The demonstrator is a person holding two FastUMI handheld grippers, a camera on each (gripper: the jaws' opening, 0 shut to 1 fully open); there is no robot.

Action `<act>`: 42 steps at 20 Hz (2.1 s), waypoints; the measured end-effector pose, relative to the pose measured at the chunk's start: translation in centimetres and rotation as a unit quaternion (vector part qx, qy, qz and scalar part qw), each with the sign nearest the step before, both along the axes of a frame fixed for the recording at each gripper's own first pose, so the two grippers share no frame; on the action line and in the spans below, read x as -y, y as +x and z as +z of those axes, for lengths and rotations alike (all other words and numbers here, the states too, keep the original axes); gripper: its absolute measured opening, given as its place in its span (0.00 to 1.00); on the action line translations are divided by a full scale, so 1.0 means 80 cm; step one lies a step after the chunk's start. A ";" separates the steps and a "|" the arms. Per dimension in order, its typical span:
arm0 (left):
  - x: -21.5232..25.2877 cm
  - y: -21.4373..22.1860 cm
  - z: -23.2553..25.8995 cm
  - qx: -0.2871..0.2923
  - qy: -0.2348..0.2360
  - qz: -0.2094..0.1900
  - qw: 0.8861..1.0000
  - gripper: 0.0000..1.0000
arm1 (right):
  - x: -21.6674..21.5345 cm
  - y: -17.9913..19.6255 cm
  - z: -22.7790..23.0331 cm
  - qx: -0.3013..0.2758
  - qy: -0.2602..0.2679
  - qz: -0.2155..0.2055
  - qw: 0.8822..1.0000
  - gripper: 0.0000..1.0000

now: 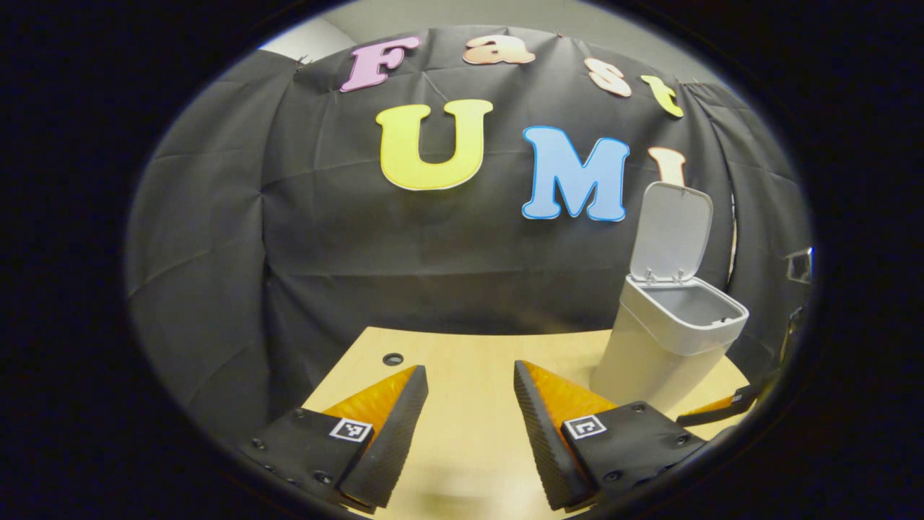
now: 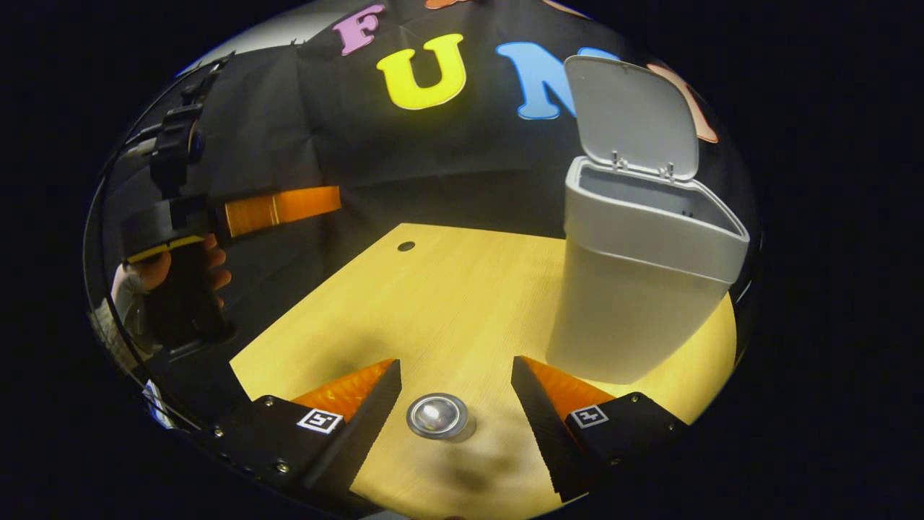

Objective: Press the lid of the desktop garbage bin to open it, pick up the crumpled paper on the desktop and throw it into the bin, then pick up the pop can on the desktop and drop it into the bin, and finally close the garbage bin lid.

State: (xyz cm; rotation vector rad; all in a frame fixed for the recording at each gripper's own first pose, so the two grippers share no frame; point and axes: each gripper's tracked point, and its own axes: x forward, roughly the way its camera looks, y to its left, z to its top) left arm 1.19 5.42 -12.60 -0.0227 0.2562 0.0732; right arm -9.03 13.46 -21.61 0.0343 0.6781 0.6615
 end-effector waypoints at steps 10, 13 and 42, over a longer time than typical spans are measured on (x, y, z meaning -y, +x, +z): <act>-0.031 -0.026 -0.007 -0.005 -0.001 0.029 1.000 0.75 | -0.026 -0.026 -0.064 -0.034 -0.053 0.058 0.996 0.98; -0.040 -0.038 -0.011 -0.008 0.001 0.040 0.999 0.75 | -0.027 -0.028 -0.078 -0.041 -0.067 0.065 0.995 0.99; -0.020 -0.015 -0.029 -0.024 0.012 0.022 0.999 0.76 | -0.011 0.093 0.137 0.113 0.051 -0.027 0.992 0.82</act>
